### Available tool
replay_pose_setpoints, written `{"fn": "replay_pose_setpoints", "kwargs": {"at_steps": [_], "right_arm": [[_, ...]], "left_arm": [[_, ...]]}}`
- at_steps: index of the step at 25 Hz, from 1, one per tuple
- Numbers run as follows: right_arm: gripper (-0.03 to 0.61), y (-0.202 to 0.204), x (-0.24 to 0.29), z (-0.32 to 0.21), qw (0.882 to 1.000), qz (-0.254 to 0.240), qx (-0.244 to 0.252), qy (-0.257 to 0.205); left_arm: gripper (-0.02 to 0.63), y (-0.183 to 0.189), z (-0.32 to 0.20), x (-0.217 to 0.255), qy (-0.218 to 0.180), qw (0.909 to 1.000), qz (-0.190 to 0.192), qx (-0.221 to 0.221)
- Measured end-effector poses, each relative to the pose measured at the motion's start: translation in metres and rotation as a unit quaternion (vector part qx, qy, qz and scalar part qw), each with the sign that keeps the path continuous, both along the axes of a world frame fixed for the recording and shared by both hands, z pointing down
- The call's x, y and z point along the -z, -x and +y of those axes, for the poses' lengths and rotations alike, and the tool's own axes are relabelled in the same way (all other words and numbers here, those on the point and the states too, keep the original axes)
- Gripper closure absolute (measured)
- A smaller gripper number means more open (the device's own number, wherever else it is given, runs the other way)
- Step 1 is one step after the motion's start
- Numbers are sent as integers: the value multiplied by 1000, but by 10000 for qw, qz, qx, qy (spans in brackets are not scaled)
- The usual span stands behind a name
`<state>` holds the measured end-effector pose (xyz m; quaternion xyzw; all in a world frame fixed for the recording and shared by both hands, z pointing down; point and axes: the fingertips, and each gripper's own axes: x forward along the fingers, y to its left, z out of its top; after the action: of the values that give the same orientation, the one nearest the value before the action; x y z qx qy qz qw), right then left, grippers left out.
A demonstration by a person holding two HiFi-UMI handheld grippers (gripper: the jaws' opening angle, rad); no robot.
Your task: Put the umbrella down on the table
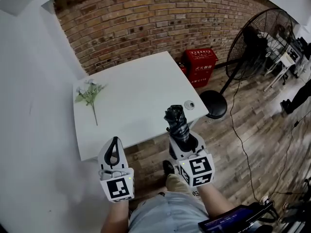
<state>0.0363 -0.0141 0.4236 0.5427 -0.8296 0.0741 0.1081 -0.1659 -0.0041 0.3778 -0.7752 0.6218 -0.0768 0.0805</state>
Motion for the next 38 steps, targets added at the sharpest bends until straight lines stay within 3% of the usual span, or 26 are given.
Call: {"fn": "replay_pose_setpoints", "kwargs": {"at_steps": [8, 12, 16, 20, 30, 38], "right_arm": [[393, -26, -13, -91, 9995, -87, 231, 191], [393, -37, -6, -138, 9992, -108, 357, 103], [393, -44, 7, -180, 9988, -141, 461, -54], [393, -51, 23, -217, 9981, -104, 550, -270], [393, -45, 49, -274, 9967, -54, 603, -541], [393, -35, 39, -309, 9977, 107, 521, -430]], "left_arm": [[606, -22, -82, -8, 184, 9992, -152, 332], [606, -30, -123, 1, -30, 9983, -384, 435], [606, -38, -157, 14, -32, 9977, -298, 613], [606, -42, -184, 31, -371, 9960, -434, 685], [606, -26, -223, 53, -567, 9935, -322, 931], [606, -11, -264, 37, -368, 9955, -194, 852]]}}
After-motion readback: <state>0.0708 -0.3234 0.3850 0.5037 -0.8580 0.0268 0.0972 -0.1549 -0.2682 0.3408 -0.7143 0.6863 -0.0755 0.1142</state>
